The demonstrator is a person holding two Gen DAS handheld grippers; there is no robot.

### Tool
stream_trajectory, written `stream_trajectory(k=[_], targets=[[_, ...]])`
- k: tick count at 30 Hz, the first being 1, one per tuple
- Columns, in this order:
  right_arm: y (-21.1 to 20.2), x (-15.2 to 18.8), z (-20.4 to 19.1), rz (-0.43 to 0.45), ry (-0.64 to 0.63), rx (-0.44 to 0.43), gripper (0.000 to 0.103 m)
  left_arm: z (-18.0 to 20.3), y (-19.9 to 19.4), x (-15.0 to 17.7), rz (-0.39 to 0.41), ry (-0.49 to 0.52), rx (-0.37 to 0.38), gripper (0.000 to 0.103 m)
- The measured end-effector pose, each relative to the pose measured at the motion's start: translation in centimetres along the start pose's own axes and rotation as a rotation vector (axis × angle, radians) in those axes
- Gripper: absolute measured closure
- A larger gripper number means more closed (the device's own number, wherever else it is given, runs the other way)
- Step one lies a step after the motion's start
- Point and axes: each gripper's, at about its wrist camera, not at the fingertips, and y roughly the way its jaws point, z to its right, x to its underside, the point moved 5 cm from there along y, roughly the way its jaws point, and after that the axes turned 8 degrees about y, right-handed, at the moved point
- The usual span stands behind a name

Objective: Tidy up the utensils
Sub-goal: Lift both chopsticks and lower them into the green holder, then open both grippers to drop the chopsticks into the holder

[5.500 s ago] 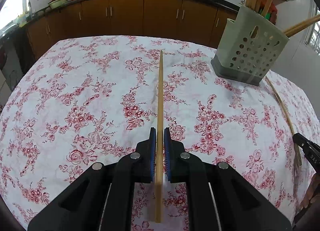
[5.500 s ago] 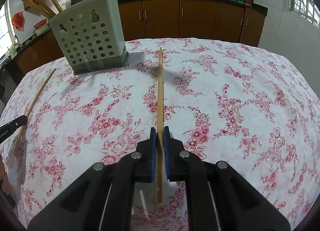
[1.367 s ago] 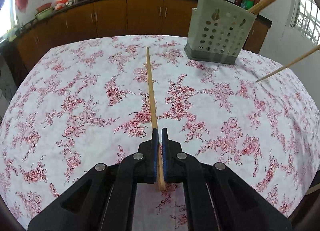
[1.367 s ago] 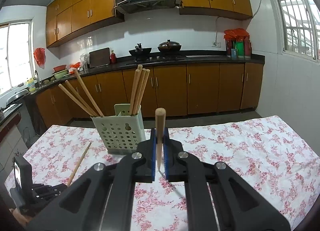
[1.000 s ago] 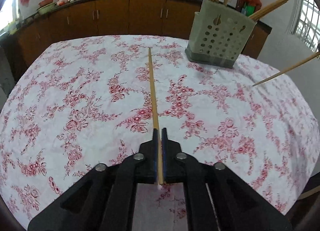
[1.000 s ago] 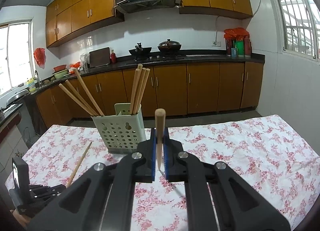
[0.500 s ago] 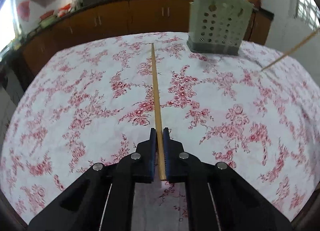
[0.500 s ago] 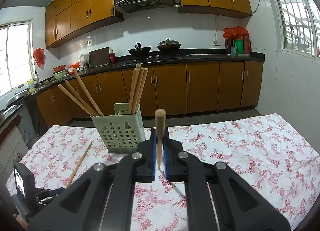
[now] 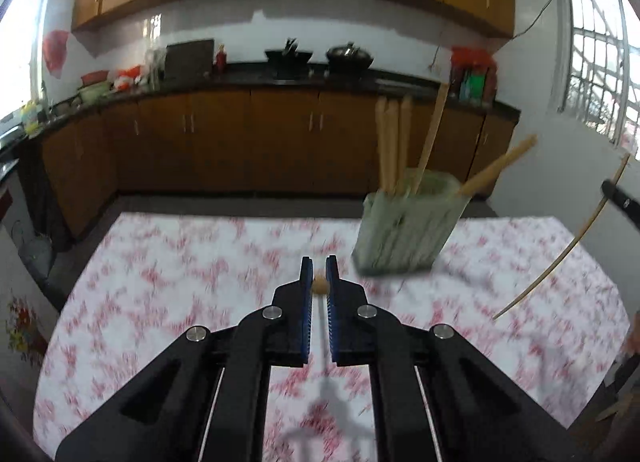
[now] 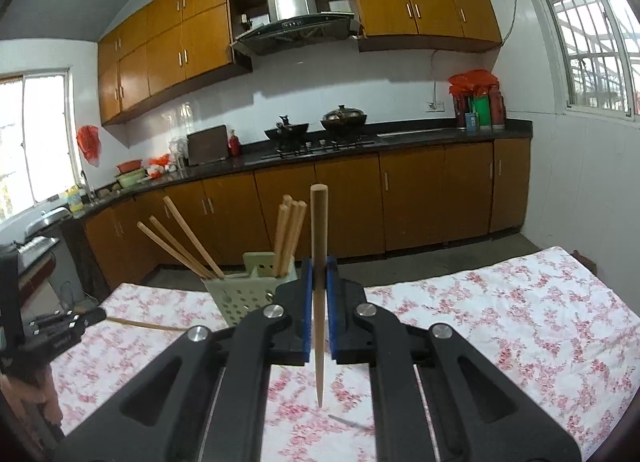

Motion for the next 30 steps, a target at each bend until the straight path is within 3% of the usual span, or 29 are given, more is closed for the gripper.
stream_trajectory(k=[10, 17, 21, 25, 30], targets=[[-0.9, -6.0, -3.1, 0.142, 0.021, -0.118, 0.095, 4.1, -3.1, -8.4, 0.211, 0.088, 0.020, 0.096], [1.2, -8.9, -4.7, 0.192, 0.015, -0.149, 0.095, 7.1, -3.2, -14.8, 0.376, 0.057, 0.032, 0.096], [3.0, -10.2, -5.0, 0.207, 0.011, -0.152, 0.095, 7.7, -2.9, -18.2, 0.491, 0.025, -0.004, 0.096], [5.4, -10.1, -4.8, 0.202, 0.008, -0.149, 0.095, 7.7, -0.6, -18.8, 0.538, -0.013, -0.036, 0.096], [8.8, -8.0, -4.2, 0.145, 0.018, -0.139, 0.095, 7.3, 3.6, -16.1, 0.518, -0.022, -0.077, 0.096]])
